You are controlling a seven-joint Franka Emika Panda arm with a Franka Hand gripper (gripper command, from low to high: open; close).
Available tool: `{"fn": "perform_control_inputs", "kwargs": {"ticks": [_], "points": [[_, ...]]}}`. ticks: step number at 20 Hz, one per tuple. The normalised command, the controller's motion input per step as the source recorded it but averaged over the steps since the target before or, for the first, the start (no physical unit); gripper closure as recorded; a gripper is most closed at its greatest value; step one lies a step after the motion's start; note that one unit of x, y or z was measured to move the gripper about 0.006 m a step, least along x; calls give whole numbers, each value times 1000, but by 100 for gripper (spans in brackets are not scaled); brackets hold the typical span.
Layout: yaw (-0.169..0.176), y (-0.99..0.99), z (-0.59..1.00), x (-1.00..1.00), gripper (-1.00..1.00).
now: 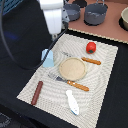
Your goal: Interact with the objects in diverse but meaningful ways.
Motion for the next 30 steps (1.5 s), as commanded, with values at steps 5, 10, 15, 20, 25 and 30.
{"fn": "perform_control_inputs", "kwargs": {"ticks": [5,10,15,20,25,30], "points": [[-164,75,69,694,-100],[-219,6,0,565,-100],[-152,218,0,677,-100],[-90,311,21,816,-100],[-102,282,57,807,-100],[-133,214,93,761,-100]]}}
